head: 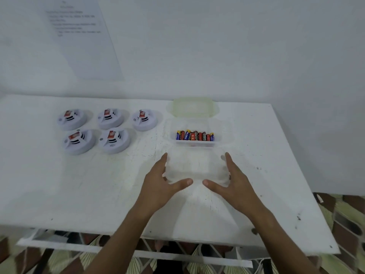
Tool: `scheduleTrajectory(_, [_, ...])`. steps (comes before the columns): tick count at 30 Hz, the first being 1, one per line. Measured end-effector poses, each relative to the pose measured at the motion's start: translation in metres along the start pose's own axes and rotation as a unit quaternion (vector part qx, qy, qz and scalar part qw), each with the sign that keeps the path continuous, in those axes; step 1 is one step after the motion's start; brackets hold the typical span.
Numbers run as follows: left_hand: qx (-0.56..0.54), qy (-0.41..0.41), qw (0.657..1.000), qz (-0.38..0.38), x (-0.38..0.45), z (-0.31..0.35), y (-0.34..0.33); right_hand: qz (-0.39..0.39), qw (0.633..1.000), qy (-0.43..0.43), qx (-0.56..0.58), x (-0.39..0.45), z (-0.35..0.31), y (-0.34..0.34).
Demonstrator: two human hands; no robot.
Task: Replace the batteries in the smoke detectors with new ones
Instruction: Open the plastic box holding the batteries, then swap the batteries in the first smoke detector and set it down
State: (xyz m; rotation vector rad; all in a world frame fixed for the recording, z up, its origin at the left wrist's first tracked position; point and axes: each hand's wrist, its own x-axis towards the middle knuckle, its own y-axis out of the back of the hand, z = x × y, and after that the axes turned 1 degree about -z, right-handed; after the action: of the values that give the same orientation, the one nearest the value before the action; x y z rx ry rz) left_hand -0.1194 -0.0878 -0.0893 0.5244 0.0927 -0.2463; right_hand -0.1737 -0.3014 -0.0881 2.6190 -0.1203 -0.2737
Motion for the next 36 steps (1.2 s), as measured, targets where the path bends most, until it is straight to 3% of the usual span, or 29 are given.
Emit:
scheduleTrajectory(26, [0.027, -0.001, 0.999, -0.029, 0.054, 0.007, 0.017, 0.013, 0.998, 0.005, -0.067, 0.041, -0.028, 0.009])
scheduleTrajectory(32, [0.037, -0.062, 0.997, 0.003, 0.064, 0.012, 0.07, 0.043, 0.985, 0.057, -0.155, 0.052, -0.064, -0.003])
scheduleTrajectory(36, [0.087, -0.068, 0.993, 0.046, 0.074, 0.003, 0.125, 0.005, 0.983, 0.122, -0.14, 0.076, -0.109, -0.046])
